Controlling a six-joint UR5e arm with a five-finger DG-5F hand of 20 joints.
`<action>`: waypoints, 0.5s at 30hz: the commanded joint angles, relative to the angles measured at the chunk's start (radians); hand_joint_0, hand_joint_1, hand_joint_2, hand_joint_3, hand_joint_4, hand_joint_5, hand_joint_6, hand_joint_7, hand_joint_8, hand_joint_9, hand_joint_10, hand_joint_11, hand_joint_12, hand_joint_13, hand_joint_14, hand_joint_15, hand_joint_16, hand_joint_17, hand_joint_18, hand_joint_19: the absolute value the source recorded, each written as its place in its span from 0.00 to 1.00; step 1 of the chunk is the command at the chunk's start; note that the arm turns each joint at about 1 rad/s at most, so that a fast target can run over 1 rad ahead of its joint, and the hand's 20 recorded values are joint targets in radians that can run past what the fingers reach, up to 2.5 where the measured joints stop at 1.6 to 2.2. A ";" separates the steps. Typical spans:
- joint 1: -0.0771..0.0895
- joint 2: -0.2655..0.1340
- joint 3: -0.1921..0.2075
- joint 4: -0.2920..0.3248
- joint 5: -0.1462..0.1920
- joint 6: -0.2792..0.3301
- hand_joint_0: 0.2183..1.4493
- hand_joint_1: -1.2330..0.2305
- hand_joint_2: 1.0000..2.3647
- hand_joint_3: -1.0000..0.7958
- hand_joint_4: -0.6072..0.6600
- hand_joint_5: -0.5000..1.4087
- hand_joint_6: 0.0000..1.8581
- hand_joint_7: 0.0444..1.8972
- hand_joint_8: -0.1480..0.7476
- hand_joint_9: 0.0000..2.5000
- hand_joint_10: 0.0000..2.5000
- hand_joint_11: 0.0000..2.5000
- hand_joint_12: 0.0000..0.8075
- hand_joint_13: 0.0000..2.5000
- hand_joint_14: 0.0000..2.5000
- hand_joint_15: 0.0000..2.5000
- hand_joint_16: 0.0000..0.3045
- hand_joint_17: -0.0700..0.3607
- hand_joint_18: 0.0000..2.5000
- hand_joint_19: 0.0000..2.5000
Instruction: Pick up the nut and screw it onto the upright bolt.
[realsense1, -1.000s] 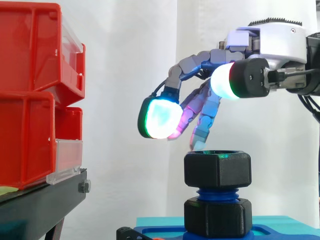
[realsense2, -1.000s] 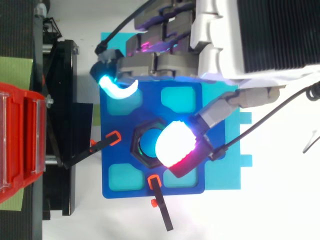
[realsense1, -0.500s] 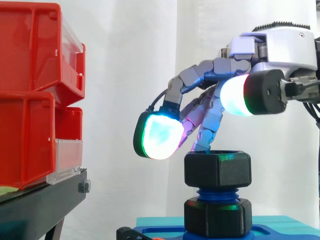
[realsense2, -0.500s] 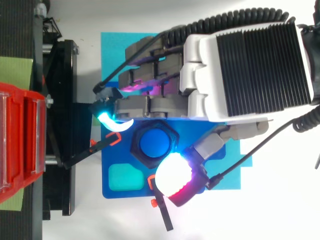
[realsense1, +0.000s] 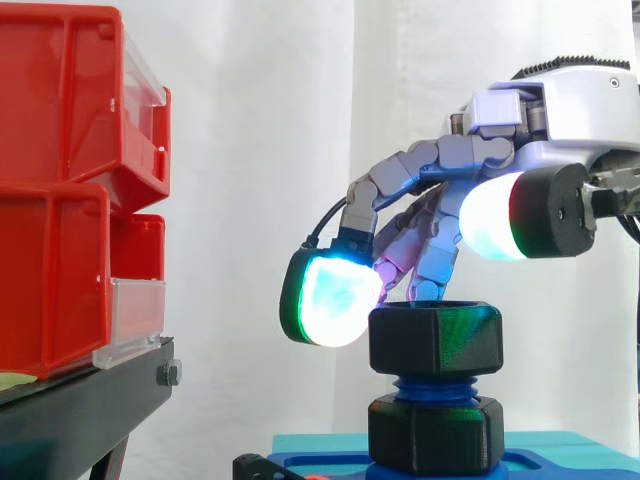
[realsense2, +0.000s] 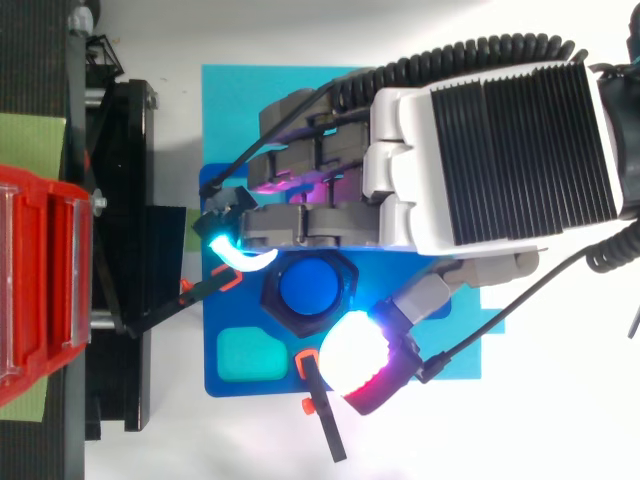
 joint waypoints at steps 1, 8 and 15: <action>-0.003 0.000 0.000 -0.013 -0.011 -0.012 0.24 0.66 0.00 0.28 0.61 0.23 0.27 0.38 0.37 0.40 0.00 0.00 0.19 0.31 0.00 0.00 0.07 0.28 0.20 0.07; -0.005 0.000 0.000 -0.028 -0.022 -0.028 0.24 0.66 0.00 0.28 0.63 0.24 0.27 0.44 0.38 0.41 0.00 0.00 0.20 0.32 0.00 0.00 0.07 0.28 0.21 0.07; -0.009 0.000 0.000 -0.056 -0.022 -0.054 0.25 0.66 0.00 0.28 0.64 0.25 0.27 0.50 0.39 0.41 0.00 0.00 0.20 0.32 0.00 0.00 0.07 0.28 0.21 0.08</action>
